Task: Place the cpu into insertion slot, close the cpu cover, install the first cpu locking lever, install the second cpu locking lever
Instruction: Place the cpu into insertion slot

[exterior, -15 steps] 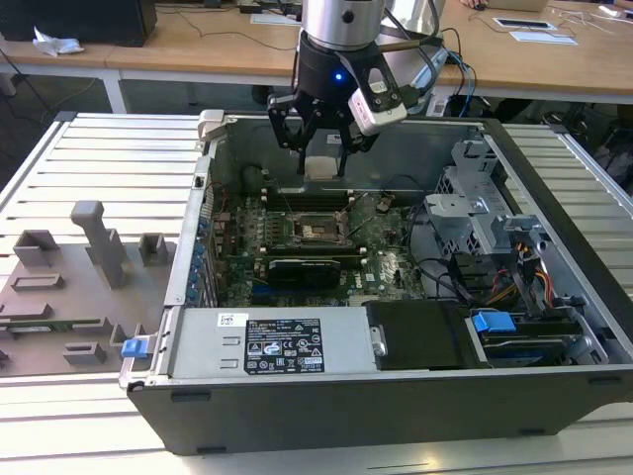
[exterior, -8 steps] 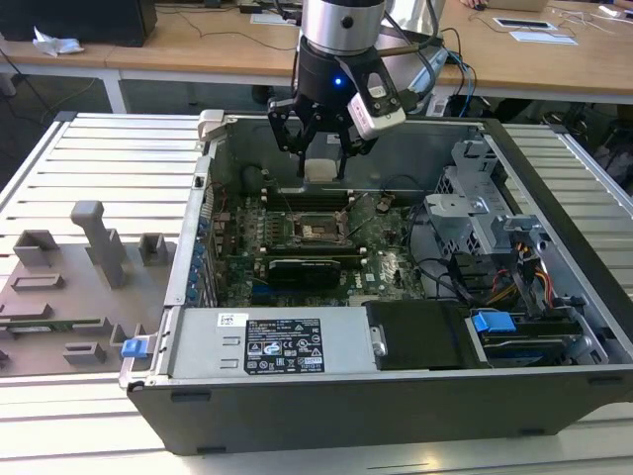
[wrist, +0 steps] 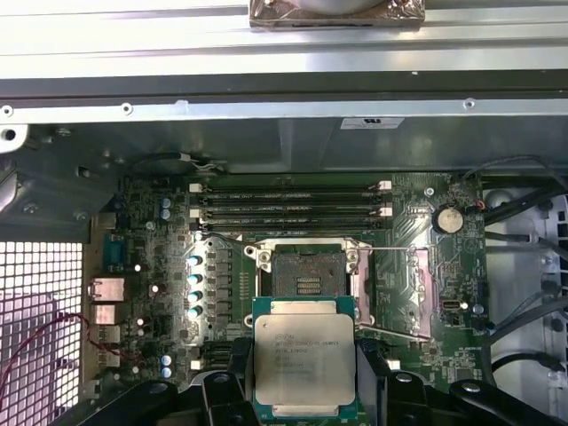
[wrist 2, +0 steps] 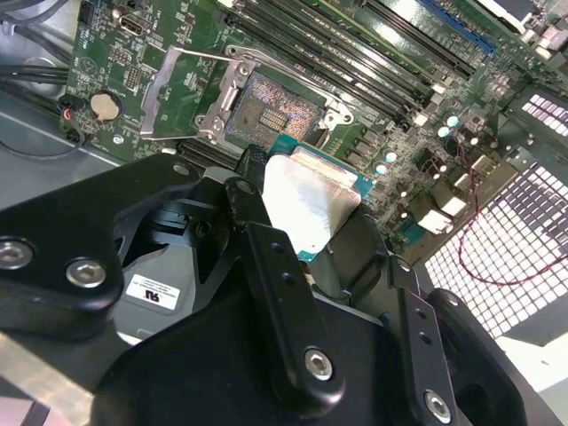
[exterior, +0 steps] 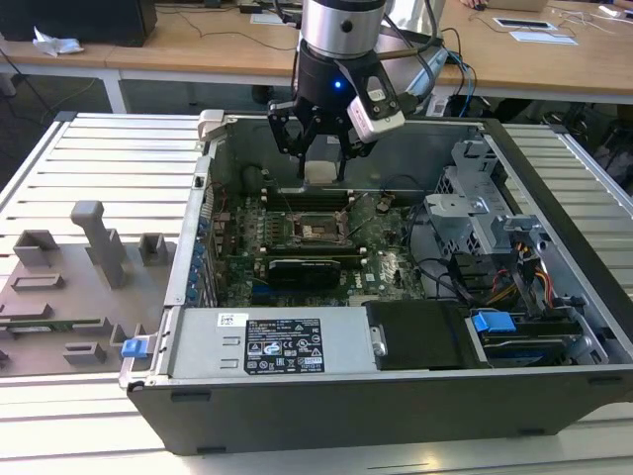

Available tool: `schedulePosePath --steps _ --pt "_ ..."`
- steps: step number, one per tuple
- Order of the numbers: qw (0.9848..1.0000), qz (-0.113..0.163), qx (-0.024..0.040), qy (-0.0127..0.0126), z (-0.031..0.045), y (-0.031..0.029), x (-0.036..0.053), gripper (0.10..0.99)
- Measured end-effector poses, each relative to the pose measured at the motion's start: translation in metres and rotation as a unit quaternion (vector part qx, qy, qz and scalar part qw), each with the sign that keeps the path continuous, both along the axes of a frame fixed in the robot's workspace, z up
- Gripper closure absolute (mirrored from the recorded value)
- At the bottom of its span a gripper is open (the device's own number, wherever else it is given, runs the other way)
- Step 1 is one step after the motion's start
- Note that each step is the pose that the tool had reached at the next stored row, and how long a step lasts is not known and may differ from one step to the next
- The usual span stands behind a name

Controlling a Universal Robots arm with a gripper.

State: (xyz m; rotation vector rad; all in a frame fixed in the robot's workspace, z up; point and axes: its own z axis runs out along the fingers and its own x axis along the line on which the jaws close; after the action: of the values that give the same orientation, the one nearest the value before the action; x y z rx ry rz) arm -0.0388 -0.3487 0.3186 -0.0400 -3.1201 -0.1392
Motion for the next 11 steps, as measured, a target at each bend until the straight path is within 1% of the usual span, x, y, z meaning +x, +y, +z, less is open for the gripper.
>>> schedulePosePath --steps 11 --pt "1.0 0.0 0.0 0.0 -0.0039 0.0 0.0 0.545"
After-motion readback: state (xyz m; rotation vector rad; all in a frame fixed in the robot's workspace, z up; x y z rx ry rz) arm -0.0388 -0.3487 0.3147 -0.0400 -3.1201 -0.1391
